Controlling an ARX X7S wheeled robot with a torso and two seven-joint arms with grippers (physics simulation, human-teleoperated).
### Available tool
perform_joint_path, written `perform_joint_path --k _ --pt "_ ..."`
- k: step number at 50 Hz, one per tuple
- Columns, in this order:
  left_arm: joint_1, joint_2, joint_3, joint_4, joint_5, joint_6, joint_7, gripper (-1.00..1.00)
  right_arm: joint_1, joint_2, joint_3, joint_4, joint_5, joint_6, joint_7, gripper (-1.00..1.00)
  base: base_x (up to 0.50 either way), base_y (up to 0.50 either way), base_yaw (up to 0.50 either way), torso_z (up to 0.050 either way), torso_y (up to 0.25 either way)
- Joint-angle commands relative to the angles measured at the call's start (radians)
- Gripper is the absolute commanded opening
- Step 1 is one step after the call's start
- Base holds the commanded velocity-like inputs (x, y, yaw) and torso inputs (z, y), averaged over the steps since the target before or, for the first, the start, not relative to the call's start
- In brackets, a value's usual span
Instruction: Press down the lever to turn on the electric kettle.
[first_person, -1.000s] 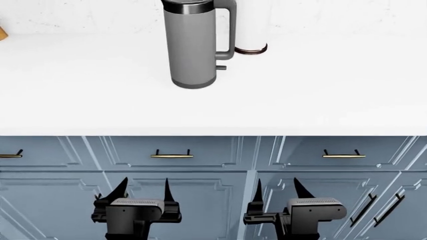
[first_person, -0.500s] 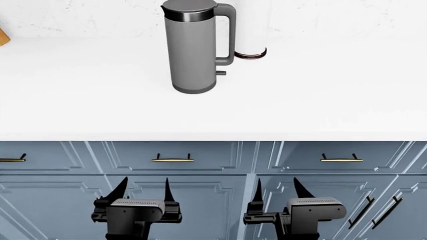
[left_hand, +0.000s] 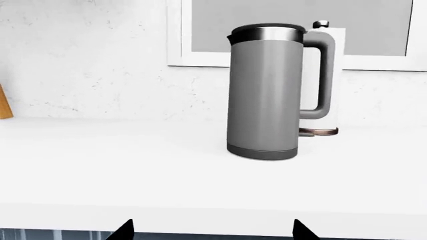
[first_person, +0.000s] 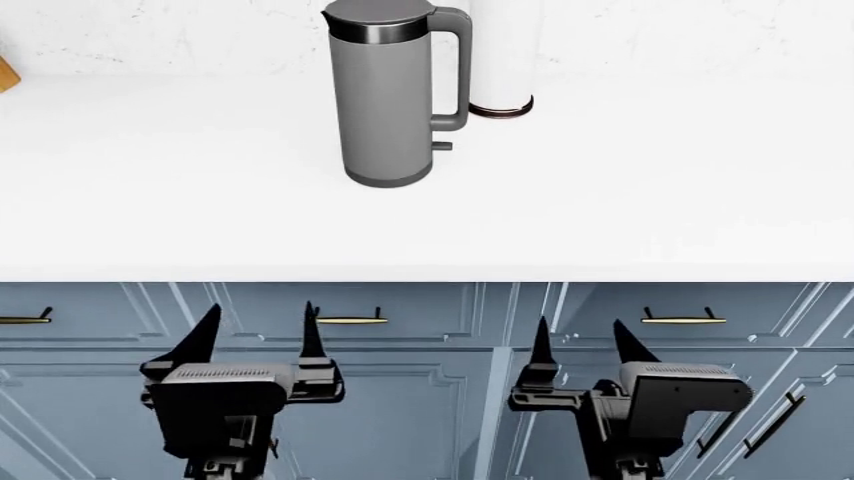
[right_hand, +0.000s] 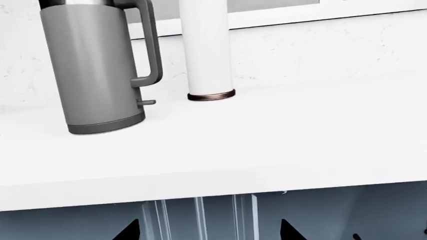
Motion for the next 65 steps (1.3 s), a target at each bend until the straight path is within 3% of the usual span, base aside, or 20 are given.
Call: perform_joint_path --k 1,5,15,20,25,28,31,41,49,65 --pt "-0.041 -0.043 -0.003 0.189 -0.020 -0.165 -0.027 1.00 0.017 0.040 0.017 -0.125 0.060 0.104 0.027 1.00 0.00 0.00 0.00 0.000 0.000" --pt "-0.098 -0.072 -0.006 0.280 -0.045 -0.322 -0.036 1.00 0.049 0.068 0.017 -0.195 0.086 0.194 0.040 1.00 0.00 0.00 0.00 0.000 0.000" --pt "-0.392 -0.143 -0.060 0.519 -0.201 -0.894 -0.048 1.00 0.265 0.190 0.094 -0.472 0.321 0.631 0.106 1.00 0.00 0.00 0.00 0.000 0.000" --pt "-0.604 -0.135 -0.137 0.597 -0.324 -1.224 -0.053 1.00 0.443 0.238 0.170 -0.532 0.545 0.889 0.145 1.00 0.00 0.00 0.00 0.000 0.000" --pt "-0.830 -0.125 -0.211 0.558 -0.464 -1.498 -0.051 1.00 0.638 0.256 0.209 -0.472 0.722 1.068 0.169 1.00 0.00 0.00 0.00 0.000 0.000" --pt "-0.916 -0.212 -0.231 0.417 -0.816 -1.498 -0.286 1.00 0.726 0.261 0.184 -0.399 0.763 1.124 0.150 1.00 0.00 0.00 0.00 0.000 0.000" --pt "-0.945 -0.275 -0.227 0.332 -0.959 -1.492 -0.377 1.00 0.777 0.266 0.125 -0.340 0.727 1.122 0.121 1.00 0.00 0.00 0.00 0.000 0.000" --pt "-0.989 -0.348 -0.169 0.253 -1.004 -1.481 -0.410 1.00 0.823 0.270 0.030 -0.274 0.669 1.098 0.077 1.00 0.00 0.00 0.00 0.000 0.000" --pt "-1.047 -0.411 -0.153 0.232 -1.196 -1.481 -0.557 1.00 0.840 0.295 0.003 -0.292 0.660 1.107 0.075 1.00 0.06 0.01 0.00 0.000 0.000" --pt "-1.026 -0.453 -0.117 0.232 -1.218 -1.418 -0.593 1.00 0.809 0.321 -0.038 -0.294 0.664 1.118 0.061 1.00 0.50 0.08 0.00 0.000 0.000"
